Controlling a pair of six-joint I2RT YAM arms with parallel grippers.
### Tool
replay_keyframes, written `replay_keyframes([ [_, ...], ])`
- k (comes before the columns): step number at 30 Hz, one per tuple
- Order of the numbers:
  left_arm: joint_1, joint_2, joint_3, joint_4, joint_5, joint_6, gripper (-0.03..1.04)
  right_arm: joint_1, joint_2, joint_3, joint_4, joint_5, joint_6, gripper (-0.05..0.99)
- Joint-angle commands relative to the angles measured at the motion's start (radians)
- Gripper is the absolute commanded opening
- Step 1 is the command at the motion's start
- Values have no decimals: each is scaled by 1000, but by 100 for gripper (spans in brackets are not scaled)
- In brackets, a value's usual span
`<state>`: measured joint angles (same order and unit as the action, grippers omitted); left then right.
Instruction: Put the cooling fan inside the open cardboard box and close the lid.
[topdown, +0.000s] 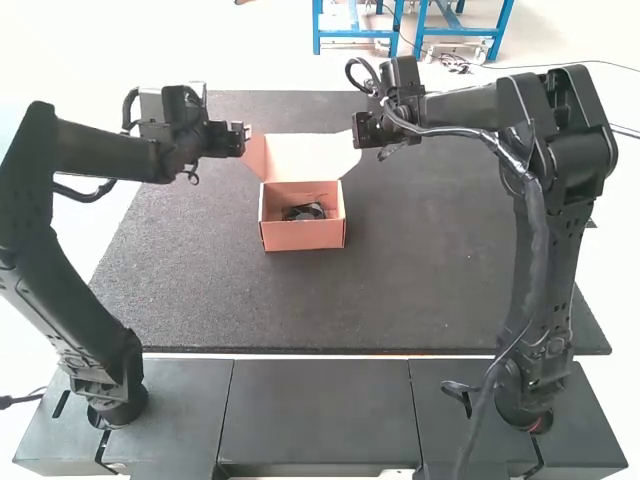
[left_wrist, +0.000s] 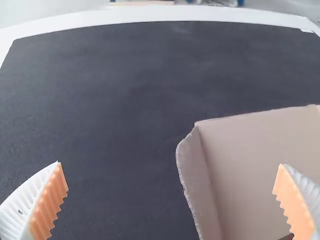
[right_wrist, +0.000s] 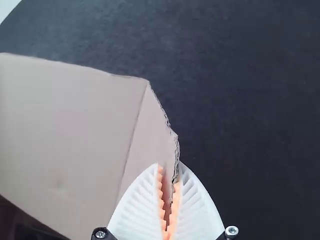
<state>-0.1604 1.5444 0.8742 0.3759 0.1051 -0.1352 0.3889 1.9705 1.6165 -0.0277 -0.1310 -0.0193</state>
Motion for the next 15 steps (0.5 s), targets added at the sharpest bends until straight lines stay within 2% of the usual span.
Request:
replay_keyframes([
  [1,-21,25,59,15,15,3,97,4,-28,13,-17,-21,1,1],
  [8,-28,72,82,12,11,2,96,2,-39,-15,-17,-41,1,1],
  [15,-25,94,77,18,10,2,89,4,-39,-37,-15,-50,1,1],
])
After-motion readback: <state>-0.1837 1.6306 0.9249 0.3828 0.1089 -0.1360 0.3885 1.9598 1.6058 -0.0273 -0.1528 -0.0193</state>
